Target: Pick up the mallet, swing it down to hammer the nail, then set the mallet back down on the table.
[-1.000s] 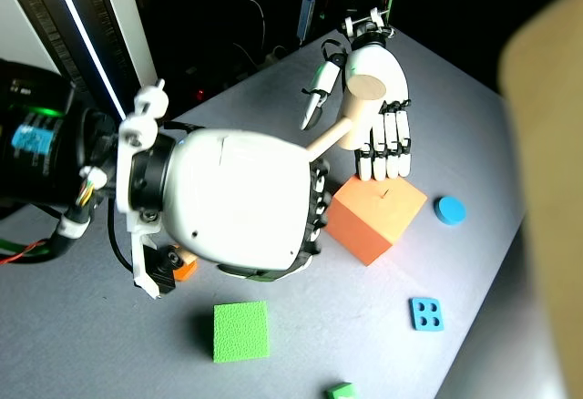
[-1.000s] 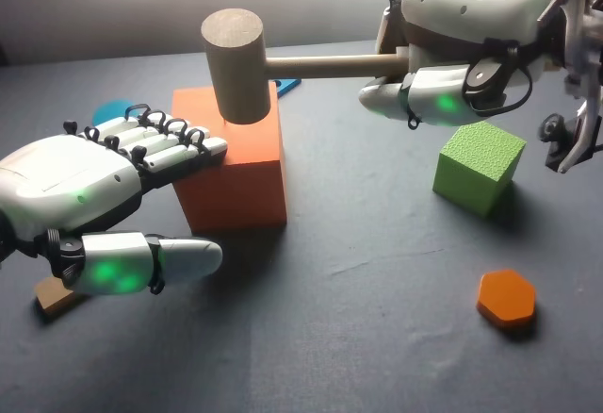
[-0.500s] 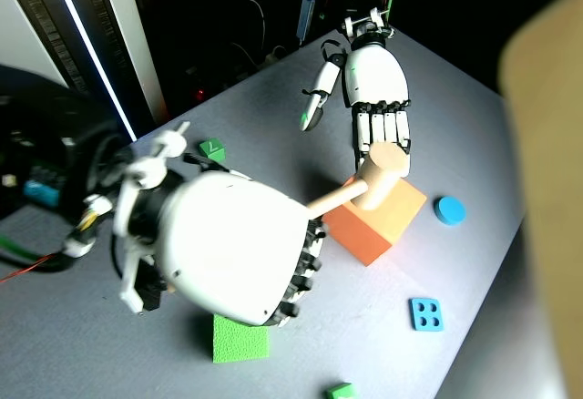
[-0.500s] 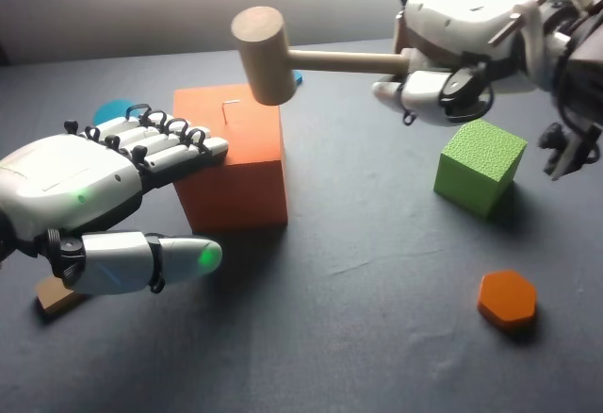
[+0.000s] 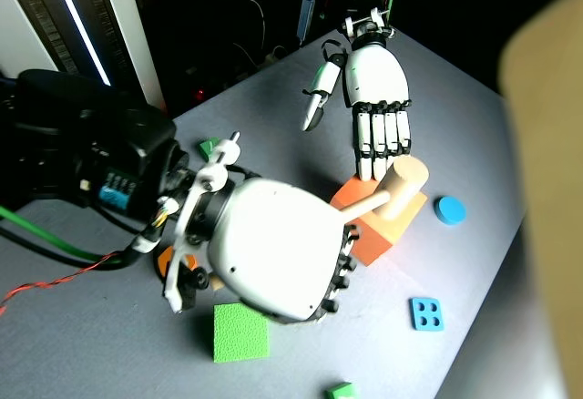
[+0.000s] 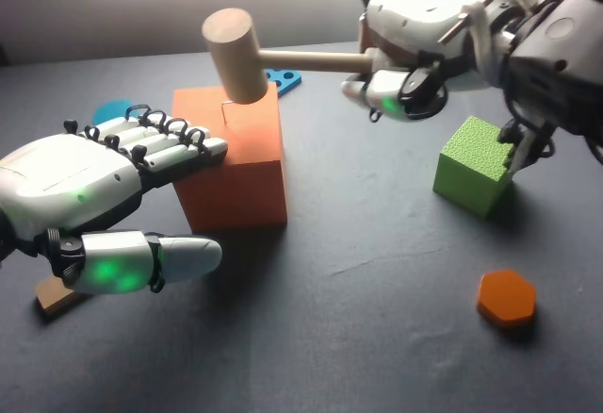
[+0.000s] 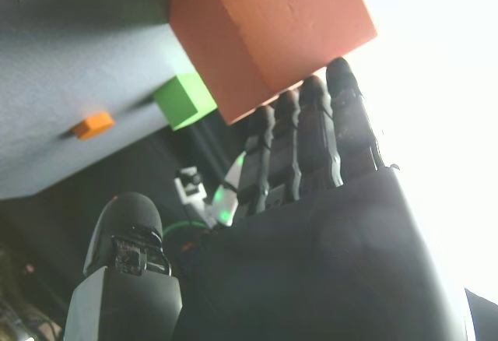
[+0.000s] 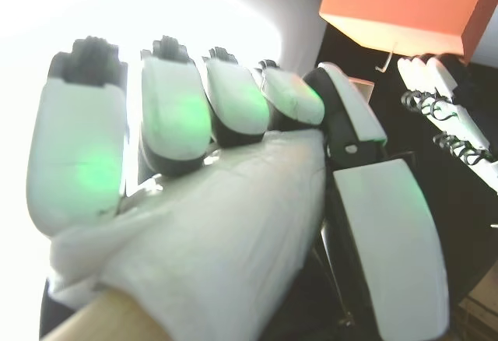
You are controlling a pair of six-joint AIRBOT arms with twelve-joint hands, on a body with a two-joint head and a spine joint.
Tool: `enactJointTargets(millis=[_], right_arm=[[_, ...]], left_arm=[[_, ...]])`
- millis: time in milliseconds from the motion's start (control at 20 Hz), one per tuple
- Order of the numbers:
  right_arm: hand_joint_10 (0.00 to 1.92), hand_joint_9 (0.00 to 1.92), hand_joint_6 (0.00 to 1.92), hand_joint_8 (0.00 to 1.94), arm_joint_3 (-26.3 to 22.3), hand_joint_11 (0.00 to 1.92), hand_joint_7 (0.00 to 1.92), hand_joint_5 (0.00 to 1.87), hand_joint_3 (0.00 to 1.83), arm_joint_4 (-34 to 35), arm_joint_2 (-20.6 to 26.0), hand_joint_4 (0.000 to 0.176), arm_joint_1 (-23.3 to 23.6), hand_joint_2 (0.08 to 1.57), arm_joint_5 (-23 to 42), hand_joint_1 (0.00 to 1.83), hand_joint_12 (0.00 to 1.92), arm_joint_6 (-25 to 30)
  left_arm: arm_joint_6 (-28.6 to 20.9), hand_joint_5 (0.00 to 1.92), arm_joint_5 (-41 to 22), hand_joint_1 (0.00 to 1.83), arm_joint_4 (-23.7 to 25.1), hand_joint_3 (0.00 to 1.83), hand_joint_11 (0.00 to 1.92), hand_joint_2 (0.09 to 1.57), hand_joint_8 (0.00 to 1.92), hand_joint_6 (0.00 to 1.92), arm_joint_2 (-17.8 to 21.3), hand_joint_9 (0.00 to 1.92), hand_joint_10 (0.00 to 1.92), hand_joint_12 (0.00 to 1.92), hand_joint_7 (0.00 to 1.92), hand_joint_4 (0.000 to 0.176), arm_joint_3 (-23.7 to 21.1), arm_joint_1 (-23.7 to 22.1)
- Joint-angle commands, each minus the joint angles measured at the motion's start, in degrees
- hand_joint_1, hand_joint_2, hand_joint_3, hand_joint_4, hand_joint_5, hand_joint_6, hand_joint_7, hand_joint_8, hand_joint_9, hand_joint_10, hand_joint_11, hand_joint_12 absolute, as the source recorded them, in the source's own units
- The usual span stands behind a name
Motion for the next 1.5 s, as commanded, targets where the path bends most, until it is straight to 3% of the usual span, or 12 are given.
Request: enactJointTargets(millis=[0,100,350,500,550,950,1150,1350,1450], right_arm=[[1.92,1.61,1.92,1.94,0.4,1.74,1.52,1.31,0.0,-2.3,0.2,0.054,1.5,1.46,3.1,0.82,1.92,0.3],[1.92,1.62,1.92,1.94,0.8,1.75,1.53,1.34,0.0,-2.3,-0.5,0.056,2.4,1.45,3.1,0.84,1.92,0.2],[1.92,1.64,1.92,1.94,1.3,1.75,1.55,1.38,0.0,-2.3,-2.0,0.089,3.3,1.46,3.2,0.83,1.92,0.0],[1.92,1.64,1.92,1.94,1.5,1.75,1.55,1.38,0.0,-2.3,-2.0,0.091,3.4,1.46,3.2,0.84,1.92,0.0],[1.92,1.64,1.92,1.94,1.5,1.75,1.56,1.39,0.0,-2.3,-2.0,0.099,3.2,1.46,3.2,0.83,1.92,0.1],[1.92,1.63,1.92,1.94,5.4,1.73,1.55,1.36,0.0,-2.4,-3.9,0.124,-5.8,1.45,0.6,0.86,1.92,-2.9],[1.92,1.62,1.92,1.94,4.5,1.72,1.53,1.34,0.0,-1.4,-2.1,0.149,-4.6,1.45,-0.4,0.86,1.92,-2.5],[1.92,1.61,1.92,1.94,0.4,1.71,1.52,1.34,0.0,-1.4,2.0,0.174,-2.4,1.45,-0.9,0.85,1.92,-1.2],[1.92,1.6,1.92,1.94,-1.5,1.71,1.52,1.32,0.0,-1.4,4.4,0.176,-1.9,1.45,-1.9,0.86,1.92,-1.0]], left_arm=[[-0.1,0.11,-4.9,0.0,-0.1,0.0,0.01,1.23,0.0,0.0,-0.2,0.12,0.0,0.18,0.13,0.0,0.2,-0.2],[-0.1,0.12,-4.9,0.0,-0.1,0.0,0.01,1.23,0.0,0.0,-0.2,0.12,0.0,0.18,0.14,0.0,0.2,-0.2],[-0.1,0.1,-4.9,0.0,-0.1,0.0,0.0,1.23,0.0,0.0,-0.2,0.11,0.0,0.18,0.12,0.0,0.3,-0.3],[-0.1,0.1,-4.9,0.0,-0.1,0.0,0.0,1.23,0.0,0.0,-0.2,0.11,0.0,0.18,0.12,0.0,0.3,-0.3],[-0.1,0.12,-4.9,0.0,-0.1,0.0,0.01,1.23,0.01,0.01,-0.2,0.12,0.01,0.18,0.13,0.0,0.3,-0.3],[0.0,0.12,-4.9,0.0,-0.1,0.0,0.02,1.23,0.01,0.0,-0.2,0.12,0.01,0.17,0.14,0.0,0.3,-0.4],[0.0,0.12,-4.9,0.0,-0.1,0.0,0.03,1.23,0.01,0.01,-0.2,0.13,0.01,0.18,0.14,0.0,0.3,-0.4],[0.0,0.11,-4.9,0.0,-0.1,0.0,0.03,1.23,0.0,0.0,-0.2,0.14,0.01,0.18,0.14,0.0,0.3,-0.4],[0.0,0.11,-4.9,0.0,-0.1,0.0,0.03,1.23,0.0,0.0,-0.2,0.14,0.01,0.18,0.14,0.0,0.3,-0.4]])
